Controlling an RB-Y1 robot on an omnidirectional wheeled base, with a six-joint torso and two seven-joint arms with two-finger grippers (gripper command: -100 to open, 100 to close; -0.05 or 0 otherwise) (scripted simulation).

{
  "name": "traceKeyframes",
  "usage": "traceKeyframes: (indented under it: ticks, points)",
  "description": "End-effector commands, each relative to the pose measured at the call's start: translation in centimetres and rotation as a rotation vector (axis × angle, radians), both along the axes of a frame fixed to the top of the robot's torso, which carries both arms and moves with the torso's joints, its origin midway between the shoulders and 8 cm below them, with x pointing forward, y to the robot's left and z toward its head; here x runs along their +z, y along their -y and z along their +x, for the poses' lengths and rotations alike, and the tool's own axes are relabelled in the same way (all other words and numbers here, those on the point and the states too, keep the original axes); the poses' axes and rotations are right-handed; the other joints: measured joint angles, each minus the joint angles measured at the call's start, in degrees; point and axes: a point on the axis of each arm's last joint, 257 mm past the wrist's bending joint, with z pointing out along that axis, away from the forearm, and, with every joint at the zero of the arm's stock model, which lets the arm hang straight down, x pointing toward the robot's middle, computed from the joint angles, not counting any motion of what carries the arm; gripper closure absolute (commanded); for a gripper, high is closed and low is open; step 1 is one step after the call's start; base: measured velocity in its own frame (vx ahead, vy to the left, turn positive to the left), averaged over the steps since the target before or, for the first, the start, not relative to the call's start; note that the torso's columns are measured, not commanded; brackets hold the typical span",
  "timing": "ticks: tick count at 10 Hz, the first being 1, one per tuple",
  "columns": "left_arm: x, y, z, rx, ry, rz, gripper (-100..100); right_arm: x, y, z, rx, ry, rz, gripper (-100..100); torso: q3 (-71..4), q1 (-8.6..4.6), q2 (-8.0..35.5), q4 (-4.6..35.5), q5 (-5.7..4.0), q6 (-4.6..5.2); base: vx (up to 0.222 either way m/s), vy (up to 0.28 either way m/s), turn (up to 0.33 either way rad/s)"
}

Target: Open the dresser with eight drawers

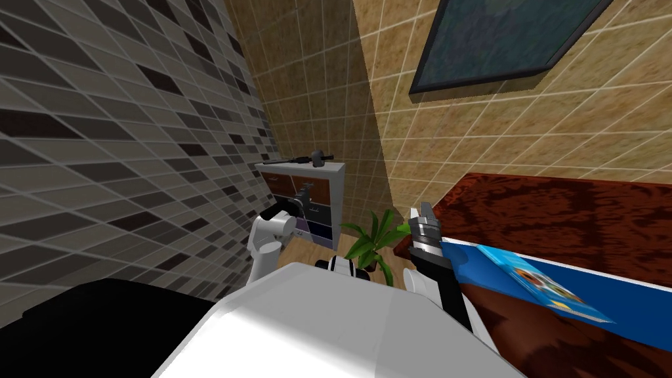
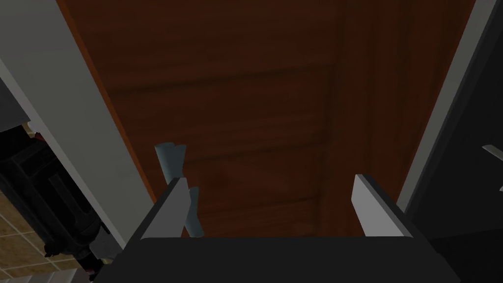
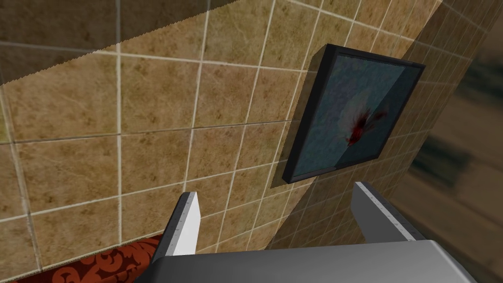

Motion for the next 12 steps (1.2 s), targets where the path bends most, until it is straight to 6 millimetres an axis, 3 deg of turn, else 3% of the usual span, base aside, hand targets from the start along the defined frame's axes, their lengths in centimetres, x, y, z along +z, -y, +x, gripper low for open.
traceKeyframes:
  ticks: [1, 6, 12]
  points:
    - [-0.1, -0.2, 0.6, 0.001, -0.03, 0.0, -100, 0.0, 0.0, 0.0, 0.0, 0.0, 0.0, 0, -0.1, 0.04, -0.2, 0.0, -0.03, 0.03, 0.019, -0.024, 0.035]
    - [0.3, 0.0, 1.0, -0.003, -0.069, -0.028, -100, 0.0, 0.0, 0.0, 0.0, 0.0, 0.0, 0, -0.6, 0.1, -0.8, 0.0, -0.12, 0.18, 0.021, -0.018, 0.033]
    - [5.8, 1.8, -1.4, -0.029, 0.028, -0.071, -100, 0.0, 0.0, 0.0, 0.0, 0.0, 0.0, 0, -0.2, -0.44, -0.3, 0.1, -0.27, 0.24, 0.016, -0.005, 0.005]
